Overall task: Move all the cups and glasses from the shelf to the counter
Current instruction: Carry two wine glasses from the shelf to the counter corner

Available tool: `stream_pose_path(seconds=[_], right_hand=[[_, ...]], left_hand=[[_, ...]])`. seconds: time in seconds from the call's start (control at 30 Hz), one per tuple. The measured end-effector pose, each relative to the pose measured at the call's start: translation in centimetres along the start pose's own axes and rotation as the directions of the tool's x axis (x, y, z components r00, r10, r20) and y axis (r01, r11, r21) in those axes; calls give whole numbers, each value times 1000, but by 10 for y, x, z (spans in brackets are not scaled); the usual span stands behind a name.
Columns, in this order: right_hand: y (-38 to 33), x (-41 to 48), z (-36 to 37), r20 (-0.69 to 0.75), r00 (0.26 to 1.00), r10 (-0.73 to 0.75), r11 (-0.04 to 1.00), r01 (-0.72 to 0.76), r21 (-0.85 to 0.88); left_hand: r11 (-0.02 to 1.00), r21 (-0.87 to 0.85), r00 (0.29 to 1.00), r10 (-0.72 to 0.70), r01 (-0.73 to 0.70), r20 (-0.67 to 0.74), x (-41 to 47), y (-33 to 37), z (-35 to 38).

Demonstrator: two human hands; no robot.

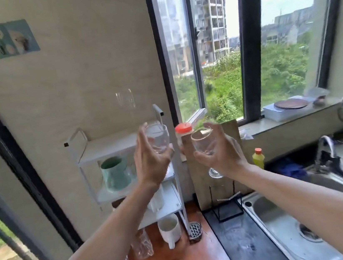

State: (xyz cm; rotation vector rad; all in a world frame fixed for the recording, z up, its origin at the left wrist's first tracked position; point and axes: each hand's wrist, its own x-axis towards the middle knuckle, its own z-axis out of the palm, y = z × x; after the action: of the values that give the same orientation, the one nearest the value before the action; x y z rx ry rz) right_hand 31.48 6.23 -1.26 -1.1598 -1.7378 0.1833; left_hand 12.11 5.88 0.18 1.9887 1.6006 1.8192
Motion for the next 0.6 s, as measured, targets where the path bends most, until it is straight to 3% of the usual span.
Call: stream_pose_path(seconds=[0.17, 0.3, 0.43, 0.6], right_hand=[[69, -61, -68, -46, 983, 180, 969, -185, -162], [125, -106, -131, -126, 938, 322, 905, -344, -252], [172, -152, -197, -246, 872, 424, 773, -490, -403], [214, -215, -271, -413, 750, 516, 585, -661, -470]], left_hand=[[993, -106, 975, 75, -53, 210, -53, 35, 86], [974, -228, 918, 97, -7, 384, -88, 73, 167], [935, -355, 811, 186, 28, 554, -123, 114, 254], [876, -481, 634, 358, 25, 685, -173, 179, 342]])
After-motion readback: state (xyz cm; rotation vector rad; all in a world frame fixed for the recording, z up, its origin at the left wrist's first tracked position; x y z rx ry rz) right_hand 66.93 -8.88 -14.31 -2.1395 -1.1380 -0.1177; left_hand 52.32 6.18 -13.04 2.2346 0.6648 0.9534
